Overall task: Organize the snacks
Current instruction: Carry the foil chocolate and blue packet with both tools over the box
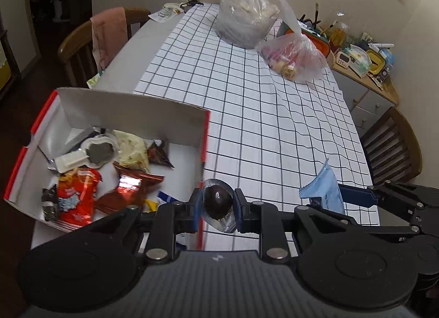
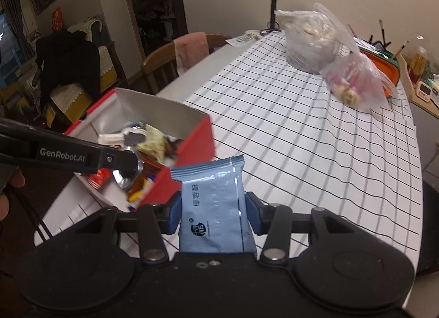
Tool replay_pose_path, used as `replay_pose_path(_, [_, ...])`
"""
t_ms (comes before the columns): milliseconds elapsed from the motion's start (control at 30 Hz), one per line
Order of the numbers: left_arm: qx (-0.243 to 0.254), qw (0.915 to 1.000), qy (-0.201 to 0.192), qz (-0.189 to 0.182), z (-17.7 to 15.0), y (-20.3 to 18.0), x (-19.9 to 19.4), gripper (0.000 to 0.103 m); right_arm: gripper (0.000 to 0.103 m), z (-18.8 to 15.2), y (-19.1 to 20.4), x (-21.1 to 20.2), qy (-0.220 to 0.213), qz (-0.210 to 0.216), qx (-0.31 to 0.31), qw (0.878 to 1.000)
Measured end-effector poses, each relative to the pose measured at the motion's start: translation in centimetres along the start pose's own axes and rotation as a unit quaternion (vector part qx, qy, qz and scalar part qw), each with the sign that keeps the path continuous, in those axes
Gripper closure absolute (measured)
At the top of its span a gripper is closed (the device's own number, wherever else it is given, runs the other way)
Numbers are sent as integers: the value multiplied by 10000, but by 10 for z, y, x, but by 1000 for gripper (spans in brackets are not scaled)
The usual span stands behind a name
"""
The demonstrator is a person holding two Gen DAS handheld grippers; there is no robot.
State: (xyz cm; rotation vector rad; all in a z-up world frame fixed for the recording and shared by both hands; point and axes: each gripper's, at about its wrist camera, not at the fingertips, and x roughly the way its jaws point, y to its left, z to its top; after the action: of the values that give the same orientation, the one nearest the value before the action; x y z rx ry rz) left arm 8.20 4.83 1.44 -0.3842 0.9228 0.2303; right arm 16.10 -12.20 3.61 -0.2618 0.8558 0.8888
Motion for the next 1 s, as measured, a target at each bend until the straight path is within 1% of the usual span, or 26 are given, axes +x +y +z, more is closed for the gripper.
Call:
replay_pose_path(233, [38, 10000, -31, 23, 10, 52, -13, 80, 57, 16, 42, 18, -40, 13, 82, 10000])
replay_pose_path(467, [75, 9999, 17, 100, 23, 102, -10, 80, 57, 29, 72, 59, 90, -75, 174, 9998])
replay_pose_path(767, [38, 9987, 375, 352, 27, 164, 24, 80, 57, 32, 99, 123, 503, -287, 273, 9979])
replay_pose_path(867, [97, 9979, 490, 413, 25, 176, 38, 80, 57, 30, 105, 137, 595, -353, 271, 9972])
replay_pose_path(1000, [165, 9973, 600, 378, 20, 184, 56, 80, 57, 27, 113, 151, 713, -403, 205, 9964])
